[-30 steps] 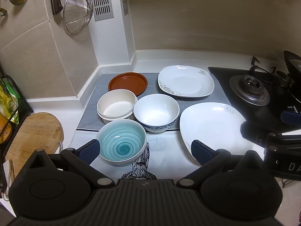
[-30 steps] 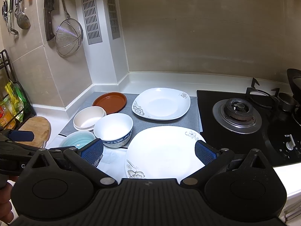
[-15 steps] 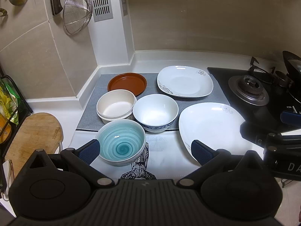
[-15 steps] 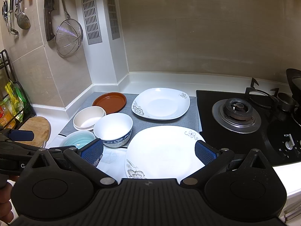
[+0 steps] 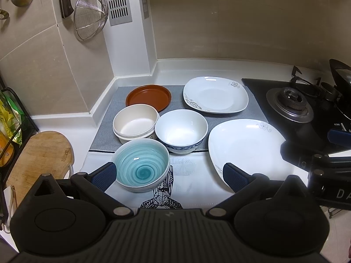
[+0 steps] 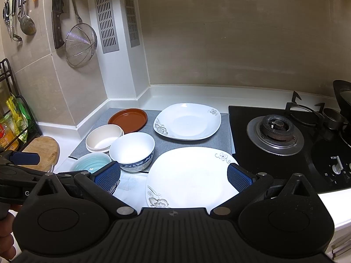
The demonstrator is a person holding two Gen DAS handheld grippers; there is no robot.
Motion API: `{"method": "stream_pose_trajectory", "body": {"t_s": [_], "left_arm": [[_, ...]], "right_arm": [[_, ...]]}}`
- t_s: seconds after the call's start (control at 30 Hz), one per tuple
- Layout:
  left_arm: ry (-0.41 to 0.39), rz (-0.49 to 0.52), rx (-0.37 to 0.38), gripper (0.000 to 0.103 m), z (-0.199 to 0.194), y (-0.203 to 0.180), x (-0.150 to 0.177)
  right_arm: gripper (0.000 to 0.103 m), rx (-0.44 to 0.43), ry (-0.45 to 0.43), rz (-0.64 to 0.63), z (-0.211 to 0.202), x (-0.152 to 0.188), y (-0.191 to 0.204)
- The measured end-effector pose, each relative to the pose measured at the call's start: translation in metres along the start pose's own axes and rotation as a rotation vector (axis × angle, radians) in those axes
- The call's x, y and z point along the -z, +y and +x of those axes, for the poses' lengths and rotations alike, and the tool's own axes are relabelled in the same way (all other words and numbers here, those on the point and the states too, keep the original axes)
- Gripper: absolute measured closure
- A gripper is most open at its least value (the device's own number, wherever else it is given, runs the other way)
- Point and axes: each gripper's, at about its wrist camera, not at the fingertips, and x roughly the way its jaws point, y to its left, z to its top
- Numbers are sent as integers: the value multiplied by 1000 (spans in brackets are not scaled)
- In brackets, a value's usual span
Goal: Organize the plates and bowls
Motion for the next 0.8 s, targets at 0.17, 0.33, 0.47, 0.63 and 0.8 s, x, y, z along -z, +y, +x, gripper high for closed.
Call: {"method": "stream_pose_trajectory", "body": {"t_s": [0.17,0.33,0.47,0.63,0.8], "left_arm": [[1,0,0,0,0,0,0],[0,0,0,0,0,0,0],[2,0,2,0,-1,-2,2],[1,-1,2,0,-1,-2,1],[-19,-78,35,0,2,-1,-13]], "right_arm": [[0,0,1,0,0,0,0],[0,0,-1,-1,-1,1,0],[0,-1,-1,-2,-1,0,-1],[0,-14,-8,-8,-3,-1,-3],[0,-21,-77,-44,-15,-6,-23]]}}
